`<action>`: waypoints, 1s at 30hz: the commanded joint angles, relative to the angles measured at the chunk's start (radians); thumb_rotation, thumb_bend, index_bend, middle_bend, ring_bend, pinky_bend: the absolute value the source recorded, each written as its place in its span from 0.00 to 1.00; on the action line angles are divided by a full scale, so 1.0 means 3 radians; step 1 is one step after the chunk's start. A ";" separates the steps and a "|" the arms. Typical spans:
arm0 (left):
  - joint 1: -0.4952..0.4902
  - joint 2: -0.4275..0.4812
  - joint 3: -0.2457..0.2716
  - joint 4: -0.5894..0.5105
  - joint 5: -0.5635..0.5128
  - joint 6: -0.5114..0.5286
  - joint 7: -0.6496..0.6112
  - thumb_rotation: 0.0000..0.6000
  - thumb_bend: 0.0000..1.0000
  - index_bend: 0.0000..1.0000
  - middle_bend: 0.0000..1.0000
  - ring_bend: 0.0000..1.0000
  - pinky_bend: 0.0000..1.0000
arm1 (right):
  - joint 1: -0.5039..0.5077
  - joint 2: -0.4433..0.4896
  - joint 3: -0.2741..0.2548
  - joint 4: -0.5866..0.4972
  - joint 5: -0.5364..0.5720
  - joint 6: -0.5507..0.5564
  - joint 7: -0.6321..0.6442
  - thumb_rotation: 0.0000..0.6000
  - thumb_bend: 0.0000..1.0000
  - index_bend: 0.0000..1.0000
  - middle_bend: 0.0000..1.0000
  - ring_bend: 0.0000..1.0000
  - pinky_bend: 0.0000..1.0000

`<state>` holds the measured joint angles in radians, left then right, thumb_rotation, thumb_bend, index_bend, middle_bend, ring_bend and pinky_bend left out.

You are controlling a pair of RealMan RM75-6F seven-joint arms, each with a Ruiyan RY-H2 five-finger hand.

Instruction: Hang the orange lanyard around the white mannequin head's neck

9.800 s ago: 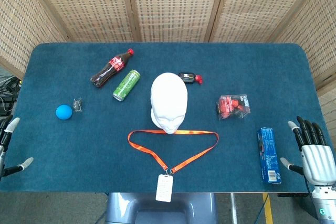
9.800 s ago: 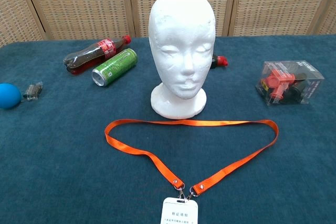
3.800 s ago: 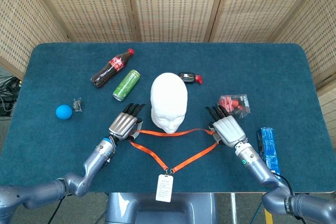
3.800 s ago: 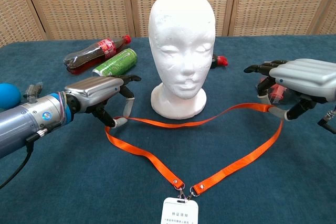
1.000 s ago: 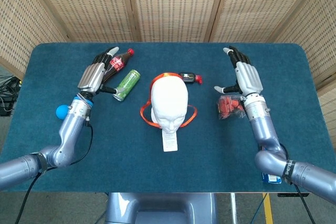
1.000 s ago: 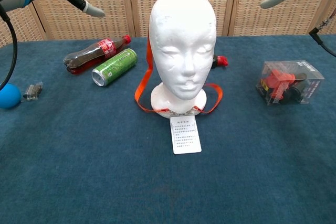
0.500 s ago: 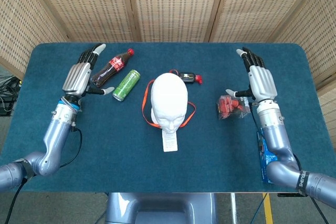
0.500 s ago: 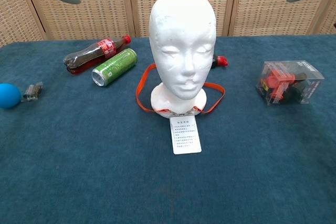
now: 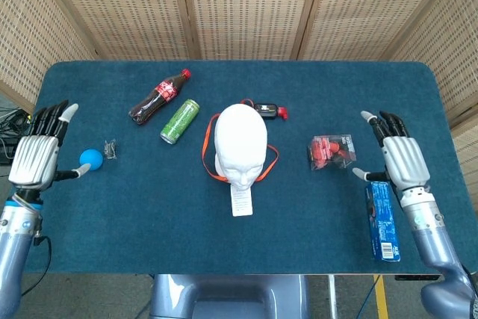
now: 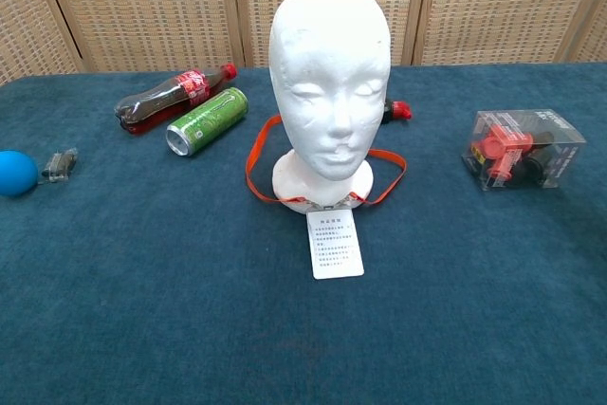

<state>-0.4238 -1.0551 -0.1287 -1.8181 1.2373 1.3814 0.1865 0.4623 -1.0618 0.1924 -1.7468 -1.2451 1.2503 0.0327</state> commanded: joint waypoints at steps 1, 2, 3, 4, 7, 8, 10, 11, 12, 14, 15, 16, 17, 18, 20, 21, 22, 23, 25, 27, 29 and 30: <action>0.0198 0.0079 0.0207 -0.0089 0.0226 0.0120 0.0001 1.00 0.00 0.00 0.00 0.00 0.00 | -0.0203 -0.0028 -0.0180 0.0019 -0.0287 0.0275 -0.0084 1.00 0.33 0.15 0.54 0.37 0.12; 0.0277 0.0094 0.0301 -0.0090 0.0300 0.0146 0.0000 1.00 0.00 0.00 0.00 0.00 0.00 | -0.0266 -0.0062 -0.0247 0.0073 -0.0418 0.0381 -0.0160 1.00 0.40 0.17 0.60 0.45 0.24; 0.0362 0.0110 0.0395 -0.0107 0.0354 0.0184 0.0023 1.00 0.00 0.00 0.00 0.00 0.00 | -0.0318 -0.0084 -0.0342 0.0114 -0.0571 0.0443 -0.0222 1.00 0.48 0.18 0.66 0.51 0.38; 0.0424 0.0116 0.0443 -0.0122 0.0391 0.0231 0.0041 1.00 0.00 0.00 0.00 0.00 0.00 | -0.0351 -0.0093 -0.0419 0.0145 -0.0698 0.0465 -0.0219 1.00 0.53 0.19 0.69 0.55 0.46; 0.0566 0.0102 0.0509 -0.0138 0.0452 0.0360 0.0070 1.00 0.00 0.00 0.00 0.00 0.00 | -0.0395 -0.0080 -0.0611 0.0221 -0.0991 0.0421 -0.0122 1.00 0.65 0.19 0.75 0.62 0.71; 0.0639 0.0095 0.0540 -0.0149 0.0487 0.0435 0.0070 1.00 0.00 0.00 0.00 0.00 0.00 | -0.0407 -0.0075 -0.0742 0.0253 -0.1148 0.0351 -0.0120 1.00 0.67 0.19 0.75 0.63 0.74; 0.0711 0.0092 0.0555 -0.0161 0.0530 0.0512 0.0061 1.00 0.00 0.00 0.00 0.00 0.00 | -0.0398 -0.0063 -0.0865 0.0289 -0.1323 0.0266 -0.0101 1.00 0.72 0.20 0.76 0.65 0.81; 0.0741 0.0091 0.0556 -0.0166 0.0549 0.0545 0.0052 1.00 0.00 0.00 0.00 0.00 0.00 | -0.0384 -0.0058 -0.0923 0.0291 -0.1398 0.0204 -0.0089 1.00 0.73 0.20 0.76 0.65 0.82; 0.0777 0.0090 0.0556 -0.0169 0.0572 0.0584 0.0041 1.00 0.00 0.00 0.00 0.00 0.00 | -0.0357 -0.0057 -0.0986 0.0275 -0.1479 0.0112 -0.0080 1.00 0.74 0.20 0.77 0.66 0.83; 0.0813 0.0089 0.0551 -0.0162 0.0602 0.0617 0.0030 1.00 0.00 0.00 0.00 0.00 0.00 | -0.0304 -0.0069 -0.1050 0.0232 -0.1576 -0.0021 -0.0089 1.00 0.75 0.20 0.77 0.66 0.84; 0.0828 0.0088 0.0543 -0.0150 0.0612 0.0626 0.0031 1.00 0.00 0.00 0.00 0.00 0.00 | -0.0266 -0.0089 -0.1067 0.0199 -0.1620 -0.0101 -0.0124 1.00 0.75 0.20 0.77 0.66 0.84; 0.0837 0.0087 0.0534 -0.0138 0.0616 0.0629 0.0030 1.00 0.00 0.00 0.00 0.00 0.00 | -0.0234 -0.0112 -0.1067 0.0174 -0.1645 -0.0159 -0.0165 1.00 0.75 0.21 0.77 0.66 0.84; 0.0845 0.0084 0.0520 -0.0119 0.0613 0.0627 0.0027 1.00 0.00 0.00 0.00 0.00 0.00 | -0.0177 -0.0157 -0.1053 0.0132 -0.1672 -0.0255 -0.0247 1.00 0.75 0.21 0.77 0.66 0.84; 0.0850 0.0080 0.0511 -0.0105 0.0610 0.0619 0.0019 1.00 0.00 0.00 0.00 0.00 0.00 | -0.0136 -0.0190 -0.1030 0.0100 -0.1659 -0.0333 -0.0321 1.00 0.75 0.21 0.77 0.66 0.84; 0.0856 0.0069 0.0494 -0.0073 0.0609 0.0600 -0.0005 1.00 0.00 0.00 0.00 0.00 0.00 | -0.0046 -0.0262 -0.0967 0.0026 -0.1603 -0.0501 -0.0480 1.00 0.75 0.21 0.77 0.66 0.84; 0.0859 0.0063 0.0487 -0.0059 0.0609 0.0590 -0.0016 1.00 0.00 0.00 0.00 0.00 0.00 | -0.0012 -0.0290 -0.0937 -0.0009 -0.1559 -0.0573 -0.0548 1.00 0.76 0.21 0.77 0.66 0.84; 0.0860 0.0059 0.0483 -0.0050 0.0607 0.0579 -0.0022 1.00 0.00 0.00 0.00 0.00 0.00 | 0.0018 -0.0315 -0.0914 -0.0035 -0.1531 -0.0629 -0.0596 1.00 0.76 0.21 0.77 0.66 0.84; 0.0852 0.0060 0.0475 -0.0032 0.0608 0.0545 -0.0035 1.00 0.00 0.00 0.00 0.00 0.00 | 0.0117 -0.0402 -0.0844 -0.0084 -0.1466 -0.0789 -0.0718 1.00 0.76 0.21 0.77 0.66 0.84; 0.0851 0.0061 0.0455 -0.0017 0.0601 0.0528 -0.0053 1.00 0.00 0.00 0.00 0.00 0.00 | 0.0204 -0.0498 -0.0764 -0.0121 -0.1352 -0.0945 -0.0870 1.00 0.76 0.21 0.77 0.66 0.84; 0.0851 0.0061 0.0436 -0.0004 0.0592 0.0504 -0.0081 1.00 0.00 0.00 0.00 0.00 0.00 | 0.0304 -0.0623 -0.0675 -0.0138 -0.1203 -0.1117 -0.1048 1.00 0.76 0.21 0.77 0.66 0.84; 0.0849 0.0064 0.0415 0.0010 0.0586 0.0475 -0.0110 1.00 0.00 0.00 0.00 0.00 0.00 | 0.0411 -0.0781 -0.0582 -0.0113 -0.1008 -0.1298 -0.1244 1.00 0.76 0.21 0.77 0.66 0.84; 0.0847 0.0064 0.0405 0.0019 0.0579 0.0457 -0.0123 1.00 0.00 0.00 0.00 0.00 0.00 | 0.0479 -0.0884 -0.0535 -0.0074 -0.0897 -0.1402 -0.1354 1.00 0.76 0.21 0.77 0.66 0.84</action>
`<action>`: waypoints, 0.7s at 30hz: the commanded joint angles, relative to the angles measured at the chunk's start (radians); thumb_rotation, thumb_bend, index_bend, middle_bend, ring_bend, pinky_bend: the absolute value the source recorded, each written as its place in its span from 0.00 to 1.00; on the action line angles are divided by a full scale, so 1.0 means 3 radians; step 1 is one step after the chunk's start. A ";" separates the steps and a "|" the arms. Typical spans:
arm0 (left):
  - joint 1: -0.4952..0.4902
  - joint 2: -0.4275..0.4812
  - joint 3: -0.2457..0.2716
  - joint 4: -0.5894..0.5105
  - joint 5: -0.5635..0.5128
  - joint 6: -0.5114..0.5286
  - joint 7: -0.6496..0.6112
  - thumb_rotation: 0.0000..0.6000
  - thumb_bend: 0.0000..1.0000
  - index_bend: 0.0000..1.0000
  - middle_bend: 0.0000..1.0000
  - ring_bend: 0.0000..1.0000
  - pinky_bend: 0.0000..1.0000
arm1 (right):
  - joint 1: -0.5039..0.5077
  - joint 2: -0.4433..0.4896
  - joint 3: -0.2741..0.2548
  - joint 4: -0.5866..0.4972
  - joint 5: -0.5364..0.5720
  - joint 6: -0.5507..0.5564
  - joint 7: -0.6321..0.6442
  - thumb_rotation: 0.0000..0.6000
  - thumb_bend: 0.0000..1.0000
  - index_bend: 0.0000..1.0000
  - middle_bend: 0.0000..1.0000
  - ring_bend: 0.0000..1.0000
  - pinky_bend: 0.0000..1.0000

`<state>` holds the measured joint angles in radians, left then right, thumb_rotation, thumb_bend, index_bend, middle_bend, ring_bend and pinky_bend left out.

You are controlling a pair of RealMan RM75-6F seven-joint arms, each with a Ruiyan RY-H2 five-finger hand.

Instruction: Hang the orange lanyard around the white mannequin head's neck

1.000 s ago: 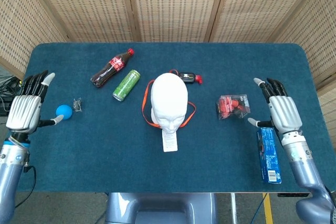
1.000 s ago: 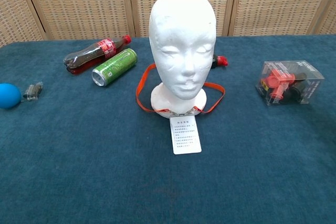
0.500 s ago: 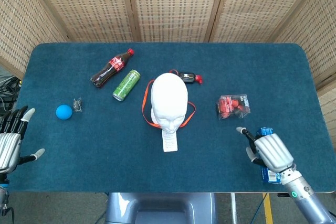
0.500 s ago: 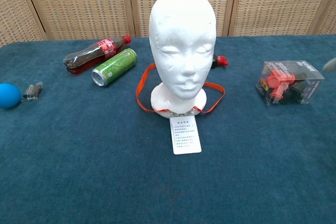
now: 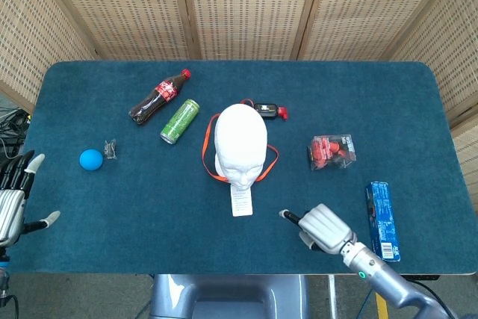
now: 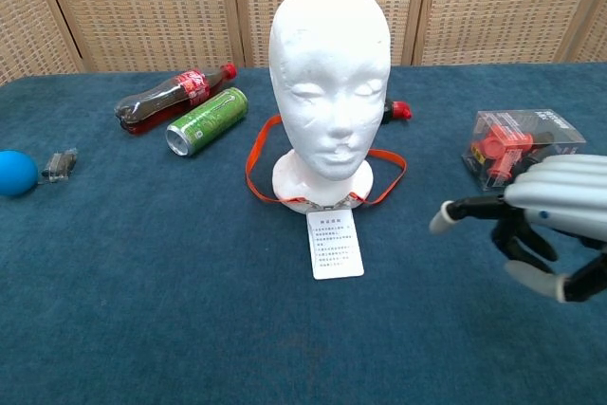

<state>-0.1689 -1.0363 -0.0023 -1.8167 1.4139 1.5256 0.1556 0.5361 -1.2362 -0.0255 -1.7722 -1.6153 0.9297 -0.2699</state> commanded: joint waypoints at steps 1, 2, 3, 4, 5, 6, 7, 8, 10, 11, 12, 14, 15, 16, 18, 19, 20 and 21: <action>-0.0005 0.0001 -0.0025 0.0020 -0.0015 -0.0039 -0.0029 1.00 0.00 0.00 0.00 0.00 0.00 | 0.0282 -0.0385 0.0227 0.0054 0.0427 -0.0404 -0.0427 1.00 0.76 0.21 0.77 0.66 0.84; -0.0005 0.0002 -0.0034 0.0025 -0.0021 -0.0056 -0.0038 1.00 0.00 0.00 0.00 0.00 0.00 | 0.0332 -0.0475 0.0261 0.0098 0.0534 -0.0466 -0.0532 1.00 0.76 0.21 0.77 0.66 0.84; -0.0004 0.0002 -0.0040 0.0029 -0.0024 -0.0065 -0.0044 1.00 0.00 0.00 0.00 0.00 0.00 | 0.0360 -0.0526 0.0280 0.0120 0.0603 -0.0495 -0.0599 1.00 0.76 0.21 0.77 0.66 0.84; -0.0004 0.0002 -0.0046 0.0032 -0.0027 -0.0075 -0.0052 1.00 0.00 0.00 0.00 0.00 0.00 | 0.0394 -0.0580 0.0298 0.0144 0.0665 -0.0528 -0.0664 1.00 0.76 0.21 0.77 0.66 0.84; -0.0005 0.0005 -0.0055 0.0034 -0.0031 -0.0089 -0.0060 1.00 0.00 0.00 0.00 0.00 0.00 | 0.0435 -0.0651 0.0324 0.0181 0.0758 -0.0560 -0.0741 1.00 0.75 0.21 0.77 0.66 0.84; -0.0006 0.0005 -0.0062 0.0037 -0.0034 -0.0099 -0.0064 1.00 0.00 0.00 0.00 0.00 0.00 | 0.0466 -0.0703 0.0344 0.0208 0.0826 -0.0580 -0.0794 1.00 0.76 0.21 0.77 0.66 0.84; -0.0005 0.0004 -0.0067 0.0040 -0.0036 -0.0107 -0.0065 1.00 0.00 0.00 0.00 0.00 0.00 | 0.0489 -0.0740 0.0356 0.0227 0.0887 -0.0591 -0.0841 1.00 0.76 0.21 0.77 0.66 0.84; -0.0004 0.0004 -0.0074 0.0042 -0.0040 -0.0118 -0.0067 1.00 0.00 0.00 0.00 0.00 0.00 | 0.0526 -0.0792 0.0375 0.0255 0.0967 -0.0609 -0.0900 1.00 0.76 0.21 0.77 0.66 0.84; -0.0002 0.0004 -0.0084 0.0046 -0.0044 -0.0131 -0.0073 1.00 0.00 0.00 0.00 0.00 0.00 | 0.0576 -0.0865 0.0403 0.0297 0.1078 -0.0616 -0.0973 1.00 0.76 0.21 0.77 0.66 0.84; -0.0001 0.0004 -0.0088 0.0048 -0.0043 -0.0136 -0.0074 1.00 0.00 0.00 0.00 0.00 0.00 | 0.0596 -0.0894 0.0411 0.0315 0.1128 -0.0616 -0.1007 1.00 0.76 0.21 0.77 0.66 0.84; 0.0000 0.0004 -0.0093 0.0050 -0.0044 -0.0141 -0.0075 1.00 0.00 0.00 0.00 0.00 0.00 | 0.0615 -0.0917 0.0416 0.0330 0.1173 -0.0613 -0.1038 1.00 0.76 0.21 0.77 0.66 0.84; 0.0001 0.0005 -0.0101 0.0050 -0.0047 -0.0155 -0.0076 1.00 0.00 0.00 0.00 0.00 0.00 | 0.0652 -0.0958 0.0418 0.0369 0.1258 -0.0610 -0.1100 1.00 0.76 0.21 0.77 0.66 0.84; 0.0002 0.0005 -0.0105 0.0051 -0.0050 -0.0162 -0.0077 1.00 0.00 0.00 0.00 0.00 0.00 | 0.0669 -0.0974 0.0416 0.0391 0.1301 -0.0609 -0.1128 1.00 0.76 0.21 0.77 0.66 0.84; 0.0001 0.0005 -0.0109 0.0050 -0.0052 -0.0167 -0.0077 1.00 0.00 0.00 0.00 0.00 0.00 | 0.0679 -0.0984 0.0414 0.0406 0.1330 -0.0607 -0.1145 1.00 0.76 0.21 0.77 0.66 0.84; 0.0002 0.0005 -0.0115 0.0051 -0.0058 -0.0179 -0.0076 1.00 0.00 0.00 0.00 0.00 0.00 | 0.0700 -0.1006 0.0403 0.0441 0.1402 -0.0605 -0.1182 1.00 0.76 0.22 0.77 0.66 0.84; 0.0002 0.0004 -0.0120 0.0053 -0.0061 -0.0186 -0.0074 1.00 0.00 0.00 0.00 0.00 0.00 | 0.0711 -0.1015 0.0393 0.0459 0.1443 -0.0605 -0.1200 1.00 0.76 0.22 0.77 0.66 0.84; 0.0001 0.0003 -0.0123 0.0053 -0.0063 -0.0193 -0.0071 1.00 0.00 0.00 0.00 0.00 0.00 | 0.0721 -0.1021 0.0382 0.0475 0.1480 -0.0604 -0.1216 1.00 0.76 0.22 0.77 0.66 0.84; 0.0001 0.0002 -0.0126 0.0051 -0.0064 -0.0200 -0.0069 1.00 0.00 0.00 0.00 0.00 0.00 | 0.0730 -0.1025 0.0369 0.0490 0.1511 -0.0601 -0.1231 1.00 0.76 0.23 0.77 0.66 0.84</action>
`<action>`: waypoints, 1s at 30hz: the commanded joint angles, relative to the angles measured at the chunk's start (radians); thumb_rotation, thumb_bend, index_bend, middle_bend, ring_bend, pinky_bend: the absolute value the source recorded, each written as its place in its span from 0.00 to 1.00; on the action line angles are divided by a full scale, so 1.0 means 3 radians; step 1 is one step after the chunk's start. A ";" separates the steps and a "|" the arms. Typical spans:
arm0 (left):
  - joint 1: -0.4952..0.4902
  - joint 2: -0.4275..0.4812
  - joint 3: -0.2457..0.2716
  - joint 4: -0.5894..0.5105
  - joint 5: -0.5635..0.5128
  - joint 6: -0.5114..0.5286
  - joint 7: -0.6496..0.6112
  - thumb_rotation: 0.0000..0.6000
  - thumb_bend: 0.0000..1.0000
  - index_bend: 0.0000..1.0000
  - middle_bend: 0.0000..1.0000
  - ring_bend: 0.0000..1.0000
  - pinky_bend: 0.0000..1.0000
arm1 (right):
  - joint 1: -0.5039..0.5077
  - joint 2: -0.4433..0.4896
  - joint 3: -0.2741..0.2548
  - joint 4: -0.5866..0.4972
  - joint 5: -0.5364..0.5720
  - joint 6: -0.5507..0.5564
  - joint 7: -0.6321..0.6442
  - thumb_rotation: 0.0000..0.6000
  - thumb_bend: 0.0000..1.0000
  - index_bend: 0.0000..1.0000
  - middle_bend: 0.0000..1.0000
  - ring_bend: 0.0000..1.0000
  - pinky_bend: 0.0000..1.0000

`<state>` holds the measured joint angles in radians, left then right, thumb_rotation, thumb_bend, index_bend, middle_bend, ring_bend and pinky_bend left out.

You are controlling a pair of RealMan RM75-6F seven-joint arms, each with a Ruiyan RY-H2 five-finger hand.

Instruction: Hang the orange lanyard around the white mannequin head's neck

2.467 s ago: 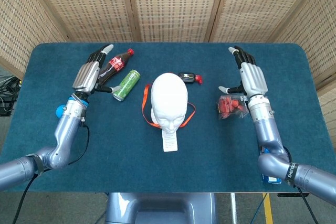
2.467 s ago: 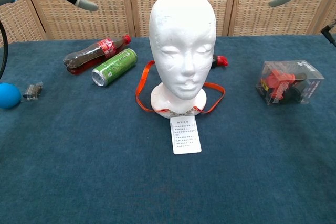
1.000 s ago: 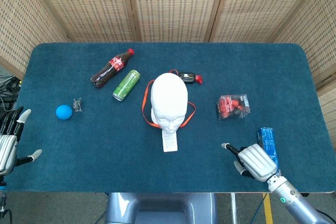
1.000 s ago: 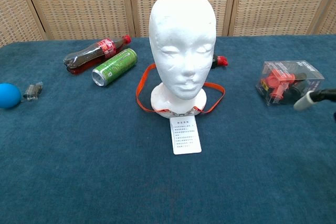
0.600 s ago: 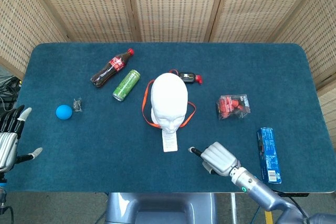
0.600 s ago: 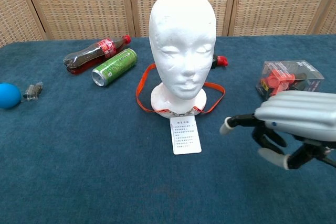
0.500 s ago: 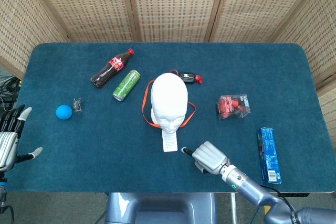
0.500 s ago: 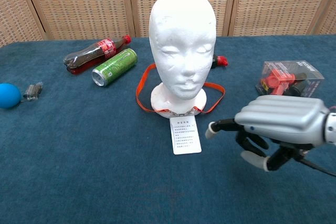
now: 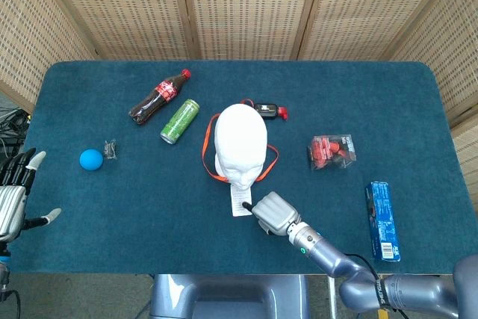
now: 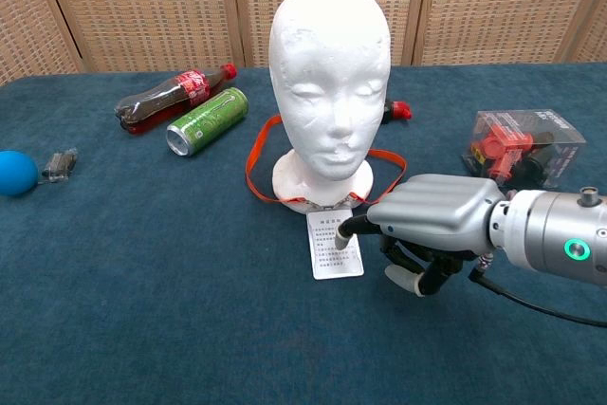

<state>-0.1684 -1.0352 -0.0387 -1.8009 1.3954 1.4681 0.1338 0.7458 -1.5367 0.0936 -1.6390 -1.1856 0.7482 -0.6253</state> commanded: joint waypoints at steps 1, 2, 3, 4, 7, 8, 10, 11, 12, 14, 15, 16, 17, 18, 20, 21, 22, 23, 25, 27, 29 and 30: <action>-0.0001 -0.0002 -0.0006 -0.0002 0.0000 -0.0014 0.0006 1.00 0.00 0.00 0.00 0.00 0.00 | 0.0039 -0.0026 -0.0043 0.0058 0.0104 0.0008 -0.0062 1.00 0.76 0.24 0.77 0.66 0.84; 0.0000 -0.0005 -0.0007 -0.0005 0.0004 -0.0022 0.0010 1.00 0.00 0.00 0.00 0.00 0.00 | 0.0048 -0.0022 -0.0077 0.0077 0.0140 0.0001 -0.0088 1.00 0.76 0.24 0.77 0.66 0.84; 0.0000 -0.0006 -0.0010 -0.0007 0.0004 -0.0026 0.0015 1.00 0.00 0.00 0.00 0.00 0.00 | 0.0059 -0.0013 -0.0103 0.0071 0.0152 -0.0007 -0.0110 1.00 0.76 0.25 0.77 0.66 0.84; 0.0001 -0.0008 -0.0013 -0.0009 0.0004 -0.0028 0.0021 1.00 0.00 0.00 0.00 0.00 0.00 | 0.0069 -0.0005 -0.0121 0.0057 0.0156 -0.0008 -0.0123 1.00 0.76 0.25 0.77 0.66 0.84; 0.0005 -0.0014 -0.0021 -0.0020 0.0004 -0.0035 0.0037 1.00 0.00 0.00 0.00 0.00 0.00 | 0.0094 0.0022 -0.0185 -0.0002 0.0159 -0.0008 -0.0148 1.00 0.76 0.26 0.77 0.66 0.84; 0.0007 -0.0016 -0.0021 -0.0023 0.0008 -0.0039 0.0045 1.00 0.00 0.00 0.00 0.00 0.00 | 0.0105 0.0031 -0.0215 -0.0018 0.0158 -0.0010 -0.0167 1.00 0.76 0.26 0.77 0.66 0.84; 0.0008 -0.0019 -0.0022 -0.0026 0.0012 -0.0045 0.0051 1.00 0.00 0.00 0.00 0.00 0.00 | 0.0118 0.0039 -0.0246 -0.0039 0.0160 -0.0011 -0.0185 1.00 0.76 0.26 0.77 0.66 0.84; 0.0009 -0.0021 -0.0023 -0.0027 0.0015 -0.0048 0.0054 1.00 0.00 0.00 0.00 0.00 0.00 | 0.0124 0.0044 -0.0266 -0.0054 0.0156 -0.0013 -0.0188 1.00 0.76 0.27 0.77 0.66 0.84; 0.0011 -0.0023 -0.0025 -0.0026 0.0015 -0.0050 0.0058 1.00 0.00 0.00 0.00 0.00 0.00 | 0.0129 0.0053 -0.0294 -0.0083 0.0142 -0.0017 -0.0181 1.00 0.76 0.27 0.77 0.66 0.84; 0.0014 -0.0026 -0.0031 -0.0024 0.0013 -0.0054 0.0058 1.00 0.00 0.00 0.00 0.00 0.00 | 0.0133 0.0084 -0.0334 -0.0140 0.0093 -0.0013 -0.0151 1.00 0.76 0.27 0.77 0.66 0.84; 0.0014 -0.0026 -0.0033 -0.0024 0.0013 -0.0056 0.0059 1.00 0.00 0.00 0.00 0.00 0.00 | 0.0134 0.0092 -0.0342 -0.0150 0.0081 -0.0010 -0.0141 1.00 0.76 0.27 0.77 0.66 0.84; 0.0014 -0.0027 -0.0033 -0.0023 0.0014 -0.0061 0.0059 1.00 0.00 0.00 0.00 0.00 0.00 | 0.0135 0.0110 -0.0365 -0.0182 0.0051 -0.0014 -0.0127 1.00 0.76 0.27 0.77 0.66 0.84; 0.0014 -0.0027 -0.0035 -0.0023 0.0014 -0.0067 0.0059 1.00 0.00 0.00 0.00 0.00 0.00 | 0.0137 0.0130 -0.0383 -0.0205 0.0026 -0.0014 -0.0114 1.00 0.76 0.28 0.77 0.66 0.84; 0.0014 -0.0027 -0.0038 -0.0024 0.0012 -0.0072 0.0060 1.00 0.00 0.00 0.00 0.00 0.00 | 0.0143 0.0157 -0.0417 -0.0241 -0.0013 -0.0026 -0.0108 1.00 0.76 0.28 0.77 0.66 0.84; 0.0015 -0.0028 -0.0042 -0.0025 0.0012 -0.0076 0.0064 1.00 0.00 0.00 0.00 0.00 0.00 | 0.0151 0.0205 -0.0461 -0.0300 -0.0065 -0.0040 -0.0095 1.00 0.76 0.28 0.77 0.66 0.84; 0.0015 -0.0028 -0.0043 -0.0027 0.0014 -0.0078 0.0066 1.00 0.00 0.00 0.00 0.00 0.00 | 0.0155 0.0227 -0.0482 -0.0331 -0.0091 -0.0048 -0.0087 1.00 0.75 0.28 0.77 0.66 0.84; 0.0017 -0.0028 -0.0043 -0.0028 0.0016 -0.0079 0.0066 1.00 0.00 0.00 0.00 0.00 0.00 | 0.0157 0.0242 -0.0495 -0.0353 -0.0109 -0.0051 -0.0080 1.00 0.76 0.28 0.77 0.66 0.84; 0.0018 -0.0028 -0.0043 -0.0028 0.0019 -0.0080 0.0067 1.00 0.00 0.00 0.00 0.00 0.00 | 0.0159 0.0265 -0.0512 -0.0387 -0.0139 -0.0053 -0.0065 1.00 0.76 0.29 0.77 0.66 0.84; 0.0018 -0.0030 -0.0045 -0.0028 0.0021 -0.0087 0.0075 1.00 0.00 0.00 0.00 0.00 0.00 | 0.0162 0.0329 -0.0540 -0.0487 -0.0241 -0.0049 -0.0005 1.00 0.76 0.29 0.77 0.66 0.84; 0.0018 -0.0034 -0.0050 -0.0029 0.0017 -0.0092 0.0084 1.00 0.00 0.00 0.00 0.00 0.00 | 0.0159 0.0404 -0.0554 -0.0560 -0.0391 -0.0011 0.0066 1.00 0.76 0.30 0.77 0.66 0.84; 0.0018 -0.0035 -0.0055 -0.0029 0.0016 -0.0094 0.0086 1.00 0.00 0.00 0.00 0.00 0.00 | 0.0151 0.0453 -0.0550 -0.0597 -0.0526 0.0036 0.0162 1.00 0.76 0.30 0.77 0.66 0.84; 0.0021 -0.0036 -0.0056 -0.0028 0.0018 -0.0092 0.0087 1.00 0.00 0.00 0.00 0.00 0.00 | 0.0141 0.0486 -0.0540 -0.0621 -0.0611 0.0082 0.0231 1.00 0.76 0.30 0.77 0.66 0.84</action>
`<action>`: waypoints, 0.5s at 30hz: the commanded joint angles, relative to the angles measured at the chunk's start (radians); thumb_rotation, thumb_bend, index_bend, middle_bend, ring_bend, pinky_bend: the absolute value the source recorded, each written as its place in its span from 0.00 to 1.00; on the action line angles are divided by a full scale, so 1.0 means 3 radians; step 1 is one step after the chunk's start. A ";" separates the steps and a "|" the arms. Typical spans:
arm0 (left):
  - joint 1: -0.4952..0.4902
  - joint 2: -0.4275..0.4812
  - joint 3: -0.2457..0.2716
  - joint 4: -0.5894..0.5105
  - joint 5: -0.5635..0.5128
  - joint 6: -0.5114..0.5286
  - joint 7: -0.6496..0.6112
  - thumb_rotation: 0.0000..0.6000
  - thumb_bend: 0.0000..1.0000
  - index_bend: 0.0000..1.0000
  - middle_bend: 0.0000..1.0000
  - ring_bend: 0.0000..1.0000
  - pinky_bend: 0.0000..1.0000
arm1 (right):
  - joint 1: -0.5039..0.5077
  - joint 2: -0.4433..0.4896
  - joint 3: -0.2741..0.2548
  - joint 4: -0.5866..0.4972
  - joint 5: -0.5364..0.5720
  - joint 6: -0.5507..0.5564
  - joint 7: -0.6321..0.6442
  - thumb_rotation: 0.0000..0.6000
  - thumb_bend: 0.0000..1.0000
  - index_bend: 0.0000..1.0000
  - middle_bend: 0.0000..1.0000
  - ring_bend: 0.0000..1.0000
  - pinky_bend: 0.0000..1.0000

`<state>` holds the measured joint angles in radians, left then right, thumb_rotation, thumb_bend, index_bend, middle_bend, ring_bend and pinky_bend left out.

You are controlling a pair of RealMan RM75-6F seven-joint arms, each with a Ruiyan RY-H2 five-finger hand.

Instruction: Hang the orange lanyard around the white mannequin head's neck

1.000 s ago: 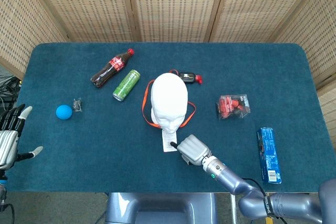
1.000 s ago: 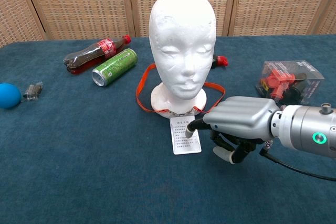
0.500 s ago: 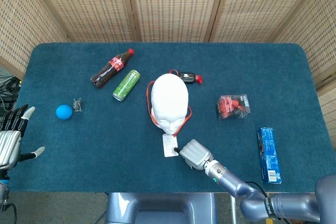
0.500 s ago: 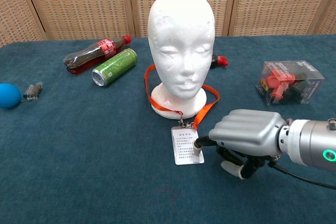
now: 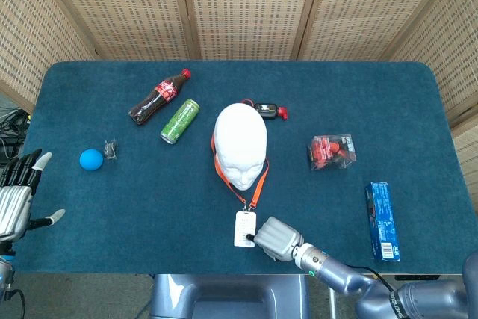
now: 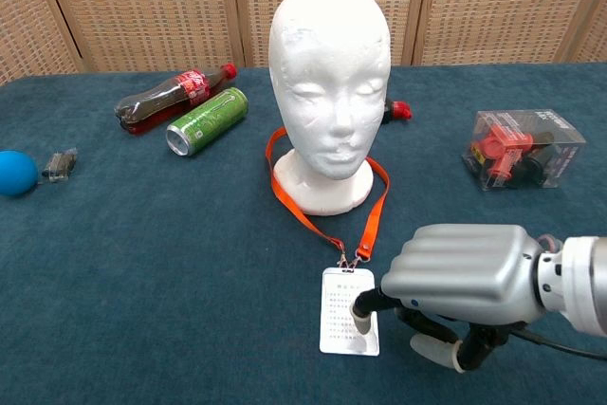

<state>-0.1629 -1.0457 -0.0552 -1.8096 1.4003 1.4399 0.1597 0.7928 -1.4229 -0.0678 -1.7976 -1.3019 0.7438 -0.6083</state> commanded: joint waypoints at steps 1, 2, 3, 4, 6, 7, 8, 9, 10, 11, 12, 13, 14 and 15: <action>0.0003 0.0000 -0.0002 0.0001 0.0002 0.0002 0.0001 1.00 0.00 0.00 0.00 0.00 0.00 | -0.0024 0.0133 0.0002 -0.0107 -0.0286 0.0131 0.0226 1.00 0.76 0.30 0.77 0.66 0.84; 0.0007 0.0000 -0.0006 0.0002 -0.0001 0.0006 -0.0005 1.00 0.00 0.00 0.00 0.00 0.00 | -0.0052 0.0209 0.0024 -0.0139 -0.0429 0.0244 0.0349 1.00 0.76 0.30 0.77 0.66 0.84; 0.0009 0.0001 -0.0008 0.0003 -0.0002 0.0007 -0.0009 1.00 0.00 0.00 0.00 0.00 0.00 | -0.0075 0.0267 0.0026 -0.0149 -0.0532 0.0319 0.0447 1.00 0.76 0.30 0.77 0.66 0.84; 0.0011 0.0002 -0.0009 0.0004 0.0000 0.0007 -0.0011 1.00 0.00 0.00 0.00 0.00 0.00 | -0.0102 0.0329 0.0027 -0.0152 -0.0629 0.0403 0.0546 1.00 0.76 0.30 0.77 0.66 0.84; 0.0016 0.0003 -0.0008 0.0007 0.0005 0.0008 -0.0014 1.00 0.00 0.00 0.00 0.00 0.00 | -0.0175 0.0500 0.0026 -0.0130 -0.0825 0.0618 0.0762 1.00 0.76 0.30 0.77 0.66 0.84; 0.0020 0.0003 -0.0006 0.0009 0.0010 0.0010 -0.0012 1.00 0.00 0.00 0.00 0.00 0.00 | -0.0215 0.0583 0.0020 -0.0106 -0.0898 0.0720 0.0839 1.00 0.76 0.30 0.77 0.66 0.84; 0.0024 0.0002 -0.0004 0.0011 0.0015 0.0013 -0.0012 1.00 0.00 0.00 0.00 0.00 0.00 | -0.0261 0.0667 0.0013 -0.0073 -0.0963 0.0827 0.0914 1.00 0.76 0.30 0.77 0.66 0.84; 0.0027 0.0001 -0.0002 0.0011 0.0020 0.0016 -0.0012 1.00 0.00 0.00 0.00 0.00 0.00 | -0.0295 0.0730 0.0002 -0.0040 -0.1020 0.0905 0.0990 1.00 0.76 0.30 0.77 0.66 0.84; 0.0031 0.0000 0.0001 0.0010 0.0030 0.0022 -0.0012 1.00 0.00 0.00 0.00 0.00 0.00 | -0.0348 0.0807 -0.0004 0.0006 -0.1055 0.1009 0.1068 1.00 0.76 0.31 0.77 0.66 0.84; 0.0039 -0.0001 0.0006 0.0004 0.0046 0.0034 -0.0009 1.00 0.00 0.00 0.00 0.00 0.00 | -0.0431 0.0901 -0.0011 0.0081 -0.1093 0.1166 0.1192 1.00 0.76 0.31 0.77 0.66 0.84; 0.0049 -0.0003 0.0013 0.0001 0.0064 0.0048 -0.0007 1.00 0.00 0.00 0.00 0.00 0.00 | -0.0521 0.0976 -0.0019 0.0173 -0.1118 0.1324 0.1337 1.00 0.76 0.31 0.77 0.66 0.84; 0.0059 -0.0005 0.0021 -0.0003 0.0083 0.0063 -0.0003 1.00 0.00 0.00 0.00 0.00 0.00 | -0.0611 0.1039 -0.0023 0.0269 -0.1113 0.1468 0.1461 1.00 0.76 0.31 0.77 0.66 0.84; 0.0074 -0.0010 0.0030 -0.0005 0.0102 0.0084 0.0002 1.00 0.00 0.00 0.00 0.00 0.00 | -0.0711 0.1090 -0.0029 0.0400 -0.1131 0.1632 0.1595 1.00 0.75 0.31 0.76 0.65 0.83; 0.0078 -0.0012 0.0032 -0.0005 0.0105 0.0090 0.0005 1.00 0.00 0.00 0.00 0.00 0.00 | -0.0737 0.1100 -0.0029 0.0434 -0.1132 0.1673 0.1623 1.00 0.74 0.30 0.73 0.63 0.82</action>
<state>-0.1417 -1.0481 -0.0474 -1.8103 1.4297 1.4643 0.1598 0.6386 -1.1496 -0.0708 -1.7389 -1.6134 1.1553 -0.1948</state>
